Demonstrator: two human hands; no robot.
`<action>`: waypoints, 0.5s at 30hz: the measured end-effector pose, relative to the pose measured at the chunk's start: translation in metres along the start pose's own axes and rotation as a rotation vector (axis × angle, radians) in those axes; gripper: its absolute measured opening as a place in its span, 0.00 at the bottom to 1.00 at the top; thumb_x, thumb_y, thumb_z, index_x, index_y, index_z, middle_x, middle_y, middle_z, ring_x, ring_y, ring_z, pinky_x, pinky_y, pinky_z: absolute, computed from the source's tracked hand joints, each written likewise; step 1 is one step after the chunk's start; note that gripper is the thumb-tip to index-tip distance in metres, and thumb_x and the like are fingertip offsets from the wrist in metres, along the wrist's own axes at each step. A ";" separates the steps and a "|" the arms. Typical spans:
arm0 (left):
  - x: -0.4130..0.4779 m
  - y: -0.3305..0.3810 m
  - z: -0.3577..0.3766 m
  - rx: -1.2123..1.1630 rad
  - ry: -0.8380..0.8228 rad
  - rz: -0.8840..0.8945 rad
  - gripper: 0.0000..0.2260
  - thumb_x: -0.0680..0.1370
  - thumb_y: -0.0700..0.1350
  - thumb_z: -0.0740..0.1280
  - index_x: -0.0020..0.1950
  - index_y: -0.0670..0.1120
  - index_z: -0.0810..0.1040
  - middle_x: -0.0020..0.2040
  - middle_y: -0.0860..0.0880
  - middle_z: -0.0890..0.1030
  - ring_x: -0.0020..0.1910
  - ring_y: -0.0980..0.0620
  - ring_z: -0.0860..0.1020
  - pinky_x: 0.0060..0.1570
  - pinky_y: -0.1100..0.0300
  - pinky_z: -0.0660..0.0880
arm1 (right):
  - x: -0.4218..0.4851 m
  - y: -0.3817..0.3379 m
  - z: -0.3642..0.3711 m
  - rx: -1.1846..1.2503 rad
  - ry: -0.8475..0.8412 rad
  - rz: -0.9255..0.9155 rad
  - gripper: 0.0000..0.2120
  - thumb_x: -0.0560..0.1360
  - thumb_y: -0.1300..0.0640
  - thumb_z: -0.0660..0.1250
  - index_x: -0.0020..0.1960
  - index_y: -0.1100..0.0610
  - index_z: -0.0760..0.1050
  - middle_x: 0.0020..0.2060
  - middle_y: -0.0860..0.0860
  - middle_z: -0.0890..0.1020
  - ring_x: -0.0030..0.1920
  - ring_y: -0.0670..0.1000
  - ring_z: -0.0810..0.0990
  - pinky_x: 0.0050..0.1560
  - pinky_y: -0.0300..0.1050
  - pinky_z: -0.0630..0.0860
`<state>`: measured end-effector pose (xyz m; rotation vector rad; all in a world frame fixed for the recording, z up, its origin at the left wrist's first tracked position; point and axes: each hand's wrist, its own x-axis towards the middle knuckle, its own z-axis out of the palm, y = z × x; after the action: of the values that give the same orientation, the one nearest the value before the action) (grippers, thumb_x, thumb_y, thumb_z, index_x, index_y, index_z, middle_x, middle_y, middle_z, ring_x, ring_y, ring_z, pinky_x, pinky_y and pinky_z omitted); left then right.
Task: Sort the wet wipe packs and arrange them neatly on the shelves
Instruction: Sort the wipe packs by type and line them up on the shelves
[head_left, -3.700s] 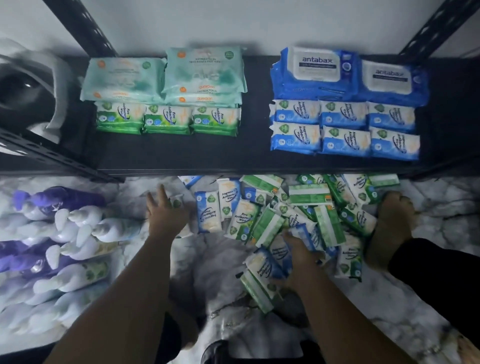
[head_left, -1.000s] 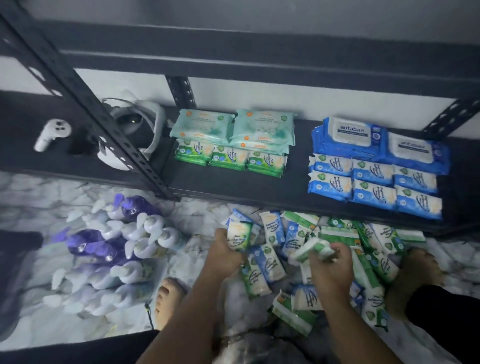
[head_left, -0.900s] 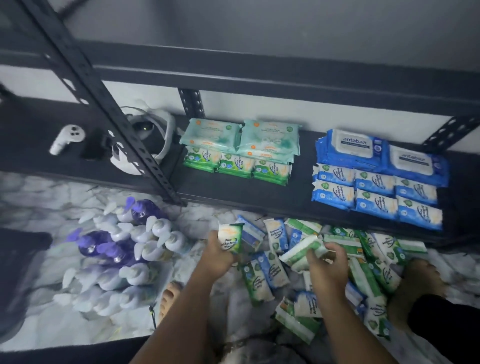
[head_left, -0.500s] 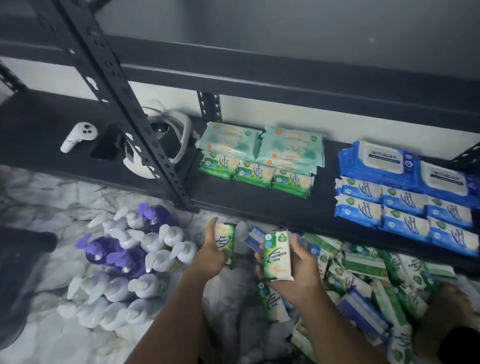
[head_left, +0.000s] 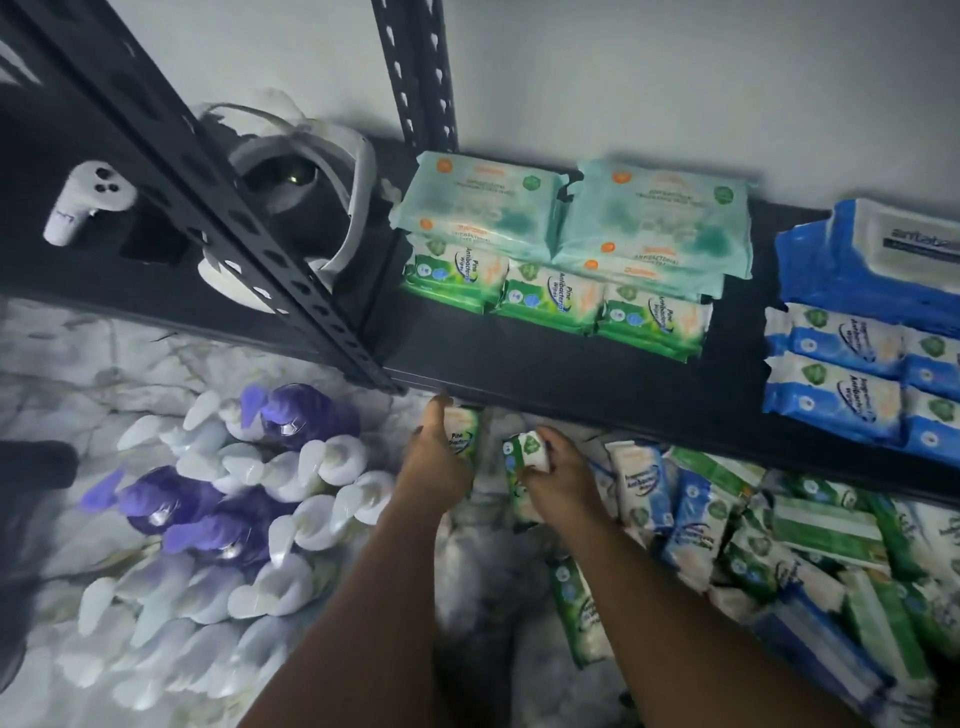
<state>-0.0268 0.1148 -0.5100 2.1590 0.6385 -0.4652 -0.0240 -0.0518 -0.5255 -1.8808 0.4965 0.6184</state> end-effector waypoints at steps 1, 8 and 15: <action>0.001 -0.001 -0.001 0.016 -0.007 0.021 0.34 0.72 0.35 0.65 0.71 0.61 0.60 0.53 0.45 0.78 0.49 0.41 0.79 0.48 0.49 0.79 | -0.001 0.004 -0.004 0.001 -0.011 0.000 0.26 0.74 0.64 0.70 0.69 0.46 0.73 0.57 0.45 0.81 0.55 0.48 0.79 0.53 0.39 0.73; -0.010 0.001 -0.007 0.034 -0.010 0.053 0.35 0.71 0.37 0.66 0.72 0.63 0.59 0.57 0.44 0.76 0.52 0.41 0.78 0.53 0.45 0.78 | -0.027 0.033 -0.024 0.130 0.094 0.075 0.28 0.74 0.67 0.72 0.66 0.45 0.69 0.54 0.50 0.84 0.51 0.48 0.83 0.48 0.43 0.77; -0.025 0.001 0.001 -0.050 -0.018 -0.063 0.36 0.72 0.36 0.66 0.70 0.67 0.57 0.60 0.46 0.73 0.51 0.39 0.79 0.49 0.42 0.81 | -0.049 0.008 -0.018 0.024 -0.219 0.090 0.28 0.68 0.70 0.74 0.58 0.42 0.76 0.53 0.49 0.82 0.51 0.51 0.82 0.41 0.46 0.82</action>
<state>-0.0461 0.1062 -0.4969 2.0905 0.7025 -0.4966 -0.0635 -0.0684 -0.4949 -1.7502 0.4444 0.8640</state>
